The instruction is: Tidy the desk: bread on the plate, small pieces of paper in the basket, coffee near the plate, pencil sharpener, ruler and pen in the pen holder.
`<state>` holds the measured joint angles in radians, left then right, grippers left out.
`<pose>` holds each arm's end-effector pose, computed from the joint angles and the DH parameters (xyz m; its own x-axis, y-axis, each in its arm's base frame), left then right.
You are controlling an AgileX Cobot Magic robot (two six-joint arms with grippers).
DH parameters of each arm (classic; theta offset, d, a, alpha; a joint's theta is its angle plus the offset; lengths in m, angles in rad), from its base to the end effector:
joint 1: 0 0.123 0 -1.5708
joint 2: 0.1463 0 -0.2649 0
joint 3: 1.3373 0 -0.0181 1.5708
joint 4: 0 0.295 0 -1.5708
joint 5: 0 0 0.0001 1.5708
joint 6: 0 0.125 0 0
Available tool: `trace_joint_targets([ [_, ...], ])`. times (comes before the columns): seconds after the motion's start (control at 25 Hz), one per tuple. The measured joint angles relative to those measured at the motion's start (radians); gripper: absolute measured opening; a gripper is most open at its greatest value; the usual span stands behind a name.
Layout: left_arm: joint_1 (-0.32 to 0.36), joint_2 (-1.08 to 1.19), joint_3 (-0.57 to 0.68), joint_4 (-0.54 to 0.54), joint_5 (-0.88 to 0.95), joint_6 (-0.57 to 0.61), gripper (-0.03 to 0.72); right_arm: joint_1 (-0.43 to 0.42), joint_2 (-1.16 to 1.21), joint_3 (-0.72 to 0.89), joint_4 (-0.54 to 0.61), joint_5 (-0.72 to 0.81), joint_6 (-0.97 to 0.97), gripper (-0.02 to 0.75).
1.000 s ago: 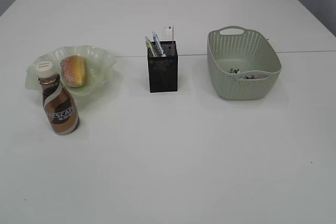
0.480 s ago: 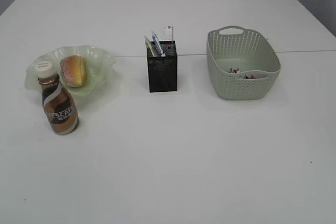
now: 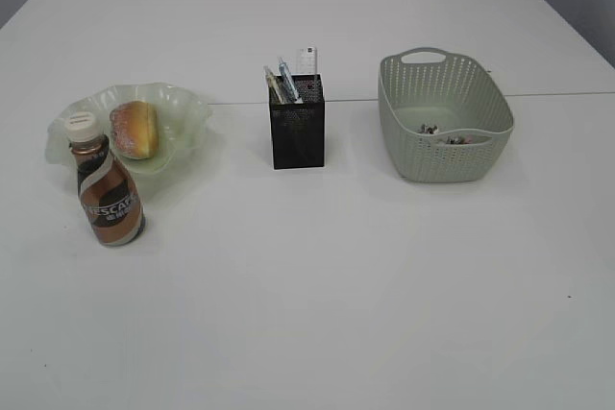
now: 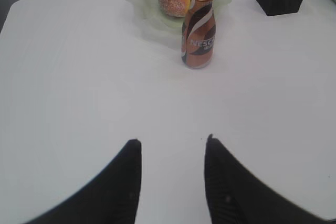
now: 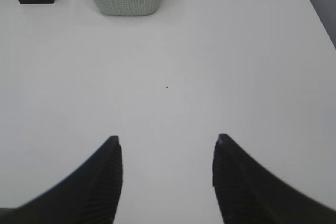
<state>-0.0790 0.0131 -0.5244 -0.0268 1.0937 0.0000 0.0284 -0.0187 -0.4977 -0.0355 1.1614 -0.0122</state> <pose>0.0814 -0.0094 0.2867 -0.4748 0.0252 -0.8797 0.0939 0.9953 -0.0221 0.0759 -0.0019 0.2729 -0.5287 -0.0414 -0.8478 -0.0147 0.9991 -0.0396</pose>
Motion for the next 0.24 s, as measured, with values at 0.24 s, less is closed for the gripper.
trace_joint_targets([
  [0.24,0.0,0.0,0.0,0.0,0.0,0.0,0.29,0.0,0.0,0.0,0.0,0.0,0.0,0.405],
])
